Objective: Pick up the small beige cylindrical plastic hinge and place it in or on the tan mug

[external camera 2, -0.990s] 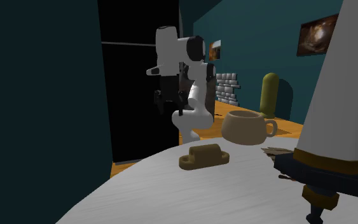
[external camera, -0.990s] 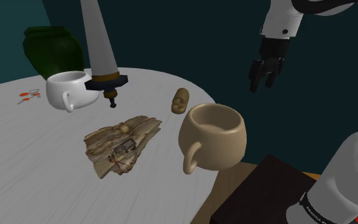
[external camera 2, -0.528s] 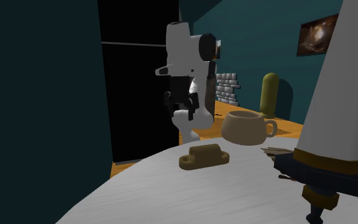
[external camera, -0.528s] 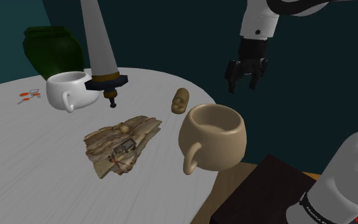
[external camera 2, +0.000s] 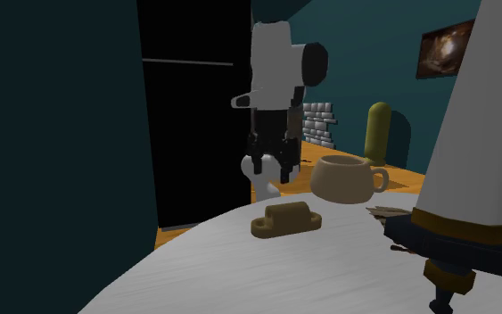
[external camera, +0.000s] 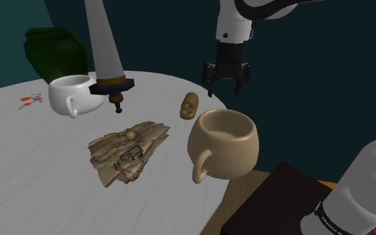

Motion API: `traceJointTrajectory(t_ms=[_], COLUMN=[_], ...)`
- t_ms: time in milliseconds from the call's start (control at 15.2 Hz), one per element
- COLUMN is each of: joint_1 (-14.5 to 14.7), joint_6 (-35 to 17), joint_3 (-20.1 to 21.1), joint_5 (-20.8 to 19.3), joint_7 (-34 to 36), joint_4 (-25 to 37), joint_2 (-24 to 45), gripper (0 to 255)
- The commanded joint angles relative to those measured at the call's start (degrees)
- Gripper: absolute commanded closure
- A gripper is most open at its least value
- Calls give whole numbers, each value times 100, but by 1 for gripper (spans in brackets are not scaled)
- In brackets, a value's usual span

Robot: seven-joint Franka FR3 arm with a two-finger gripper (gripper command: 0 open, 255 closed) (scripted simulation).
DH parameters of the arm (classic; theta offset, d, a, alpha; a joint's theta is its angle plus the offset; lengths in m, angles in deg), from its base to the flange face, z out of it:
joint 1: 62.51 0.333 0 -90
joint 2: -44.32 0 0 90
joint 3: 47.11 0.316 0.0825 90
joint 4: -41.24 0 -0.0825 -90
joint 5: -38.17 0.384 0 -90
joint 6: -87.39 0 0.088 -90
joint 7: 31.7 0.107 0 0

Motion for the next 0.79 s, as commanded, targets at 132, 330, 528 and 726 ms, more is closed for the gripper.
traceJointTrajectory(t_ms=[132, 330, 528, 726], joint_1=[-115, -142, -118, -115], joint_6=[-127, -118, -164, -397], joint_3=[425, 661, 728, 726], joint_5=[-175, -427, -561, -555], joint_7=[1156, 1991, 2352, 2347], joint_4=[834, 1544, 1804, 1556], joint_2=[955, 1691, 2025, 2009], gripper=[0, 0, 0, 0])
